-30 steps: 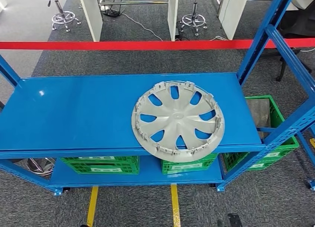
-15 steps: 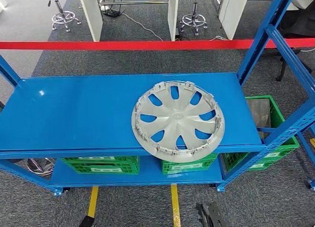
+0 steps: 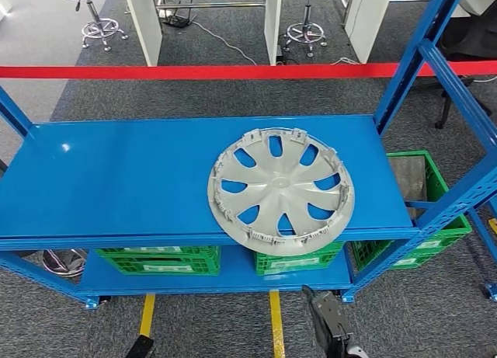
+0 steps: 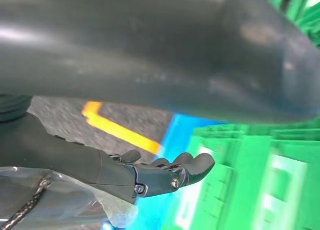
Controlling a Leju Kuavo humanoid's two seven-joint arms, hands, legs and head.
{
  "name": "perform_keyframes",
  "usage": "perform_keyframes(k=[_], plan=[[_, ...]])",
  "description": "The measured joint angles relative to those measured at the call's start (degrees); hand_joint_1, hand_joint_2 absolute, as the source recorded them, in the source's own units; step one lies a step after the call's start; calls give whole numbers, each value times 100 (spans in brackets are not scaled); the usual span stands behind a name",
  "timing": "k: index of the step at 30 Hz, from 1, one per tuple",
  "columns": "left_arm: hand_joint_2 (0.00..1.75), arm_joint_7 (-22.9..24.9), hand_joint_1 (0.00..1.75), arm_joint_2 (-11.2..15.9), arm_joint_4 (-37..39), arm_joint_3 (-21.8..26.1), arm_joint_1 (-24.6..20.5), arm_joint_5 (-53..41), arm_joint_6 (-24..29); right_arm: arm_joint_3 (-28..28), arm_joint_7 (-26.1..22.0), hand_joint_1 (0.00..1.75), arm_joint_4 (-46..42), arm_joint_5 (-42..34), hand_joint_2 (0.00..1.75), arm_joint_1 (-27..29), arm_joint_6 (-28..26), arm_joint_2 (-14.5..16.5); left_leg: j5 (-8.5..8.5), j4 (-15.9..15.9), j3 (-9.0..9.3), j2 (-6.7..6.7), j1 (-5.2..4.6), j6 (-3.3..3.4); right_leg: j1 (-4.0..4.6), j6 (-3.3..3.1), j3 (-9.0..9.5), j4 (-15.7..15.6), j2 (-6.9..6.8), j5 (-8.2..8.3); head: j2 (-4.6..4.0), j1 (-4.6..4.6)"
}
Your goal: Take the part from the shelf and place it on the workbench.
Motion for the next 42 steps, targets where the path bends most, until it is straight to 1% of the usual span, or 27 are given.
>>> perform_keyframes(k=[8,22,27,31,33,35,40,42], plan=[[0,94,0,-7,-1,-99,-109,-198,-10,1297,86,0,-945,-711,0,83,-217,-259,1,1,0,0,0,0,0,1,56,0,1,1,0,-1],[0,386,0,-39,-1,-261,-313,-667,-88,3664,151,0,-2556,-1867,0,109,-440,-735,1,1,0,0,2,-1,1,1,56,1,2,1,0,-1],[0,532,0,-52,-1,-302,-372,-887,-156,4352,154,0,-2951,-2302,0,79,-327,-819,1,1,-1,0,2,-1,1,0,56,1,2,1,0,-1],[0,666,0,-73,-1,-323,-444,-1084,-233,4967,179,0,-3230,-2583,0,-88,-103,-878,1,1,0,1,3,-1,2,0,52,2,3,1,0,0],[0,714,0,-84,-1,-337,-468,-1159,-265,5179,202,0,-3348,-2631,0,-147,-36,-890,1,1,1,0,3,-1,2,0,52,2,0,1,0,0],[0,734,0,-88,-1,-344,-477,-1202,-282,5328,193,0,-3487,-2479,0,-189,-188,-907,1,1,1,0,3,-1,2,0,57,2,2,1,0,-1],[0,744,0,-88,-1,-344,-482,-1241,-293,5533,168,0,-4115,-1665,0,-220,-1298,-981,1,1,1,0,2,-1,1,0,57,2,3,1,0,-1],[0,747,0,-87,-1,-343,-482,-1244,-295,5577,184,0,-4359,-1511,0,-216,-1524,-1012,1,1,1,0,2,-1,1,0,57,2,3,1,0,0]])
